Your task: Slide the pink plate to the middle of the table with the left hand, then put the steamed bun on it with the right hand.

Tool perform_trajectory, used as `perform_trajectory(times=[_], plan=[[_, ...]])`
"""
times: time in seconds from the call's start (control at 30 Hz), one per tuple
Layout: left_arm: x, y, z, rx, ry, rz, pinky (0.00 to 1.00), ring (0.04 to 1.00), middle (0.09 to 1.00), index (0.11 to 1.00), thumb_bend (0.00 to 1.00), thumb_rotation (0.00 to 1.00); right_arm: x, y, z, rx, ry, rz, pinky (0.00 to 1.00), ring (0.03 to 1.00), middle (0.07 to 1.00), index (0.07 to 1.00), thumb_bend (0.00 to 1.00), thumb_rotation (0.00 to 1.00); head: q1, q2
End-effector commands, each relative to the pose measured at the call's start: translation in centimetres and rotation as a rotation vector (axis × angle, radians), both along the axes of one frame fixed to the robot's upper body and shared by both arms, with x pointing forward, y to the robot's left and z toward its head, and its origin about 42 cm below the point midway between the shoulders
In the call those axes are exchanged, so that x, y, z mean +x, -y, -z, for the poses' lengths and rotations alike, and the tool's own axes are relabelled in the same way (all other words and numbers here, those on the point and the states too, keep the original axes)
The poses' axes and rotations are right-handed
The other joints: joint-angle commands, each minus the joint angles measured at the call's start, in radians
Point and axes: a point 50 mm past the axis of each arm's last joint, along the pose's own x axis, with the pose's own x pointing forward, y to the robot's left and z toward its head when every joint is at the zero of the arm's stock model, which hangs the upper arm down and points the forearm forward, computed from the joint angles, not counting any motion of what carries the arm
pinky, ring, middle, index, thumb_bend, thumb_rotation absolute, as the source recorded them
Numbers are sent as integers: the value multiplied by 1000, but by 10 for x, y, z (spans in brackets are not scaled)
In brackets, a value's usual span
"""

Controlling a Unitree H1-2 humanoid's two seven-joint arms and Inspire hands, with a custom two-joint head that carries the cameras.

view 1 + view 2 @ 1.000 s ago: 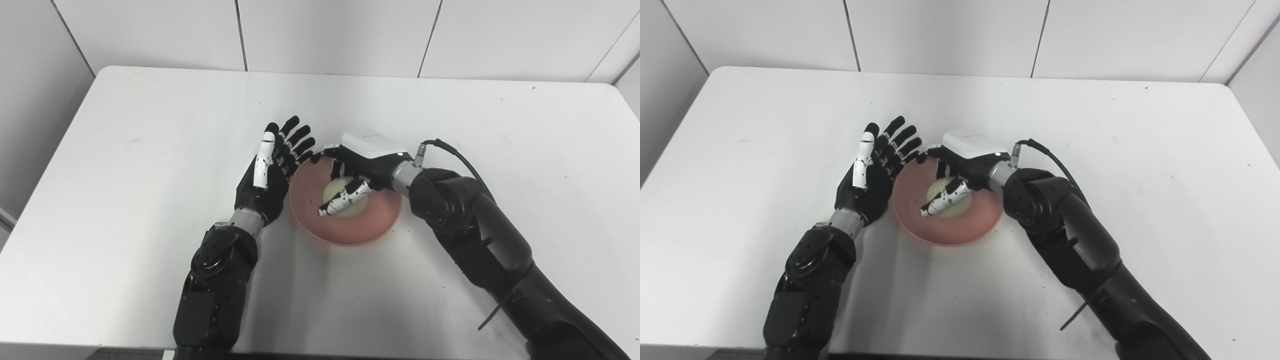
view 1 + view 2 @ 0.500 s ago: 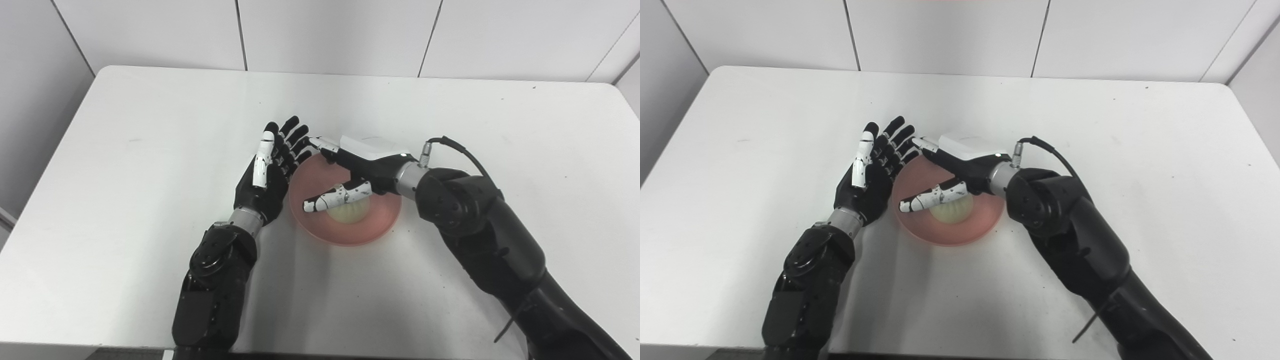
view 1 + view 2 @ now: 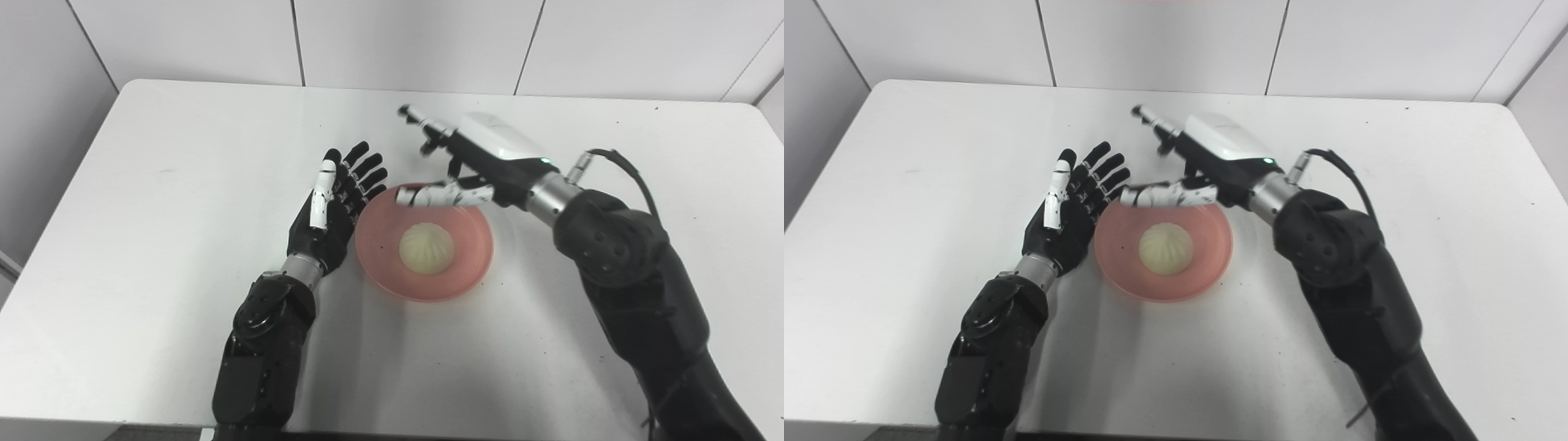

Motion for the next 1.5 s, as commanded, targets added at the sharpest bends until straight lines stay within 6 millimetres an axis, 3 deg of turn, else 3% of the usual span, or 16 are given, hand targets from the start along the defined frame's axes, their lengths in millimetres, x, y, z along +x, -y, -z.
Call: perform_trajectory(times=[0.0,0.13,0.17,0.4,0.5,0.63,0.87,1.47], plan=[[-17,-14,25,73,-77,-40,926,901,905,902,514,1000,-3,5,4,131,98,10,623,813,930,1000,833,997,-4,-1],[-27,-23,24,99,-38,-79,939,910,917,915,528,1000,-9,19,40,316,52,95,754,907,983,1000,878,1000,-9,-8],[-29,-25,24,105,-29,-89,940,910,920,917,535,1000,-11,22,48,359,37,107,855,968,995,1000,884,1000,-9,-8],[-58,-38,15,208,42,-147,947,929,942,941,544,1000,-33,28,116,627,-81,218,983,1000,1000,1000,873,1000,-12,-12],[-67,-40,13,218,48,-161,969,949,960,961,545,1000,-40,26,130,715,-119,256,999,1000,1000,1000,858,1000,-9,-10],[-77,-43,12,220,50,-168,985,967,978,990,532,1000,-39,24,138,789,-129,283,1000,1000,1000,1000,779,1000,1,-9],[-74,-47,16,239,50,-168,974,963,975,978,534,1000,-34,21,146,832,-158,290,1000,1000,1000,1000,655,1000,3,-11],[-66,-49,20,272,48,-158,951,944,955,954,531,1000,-31,19,148,854,-215,334,978,991,1000,1000,484,1000,4,-8]])
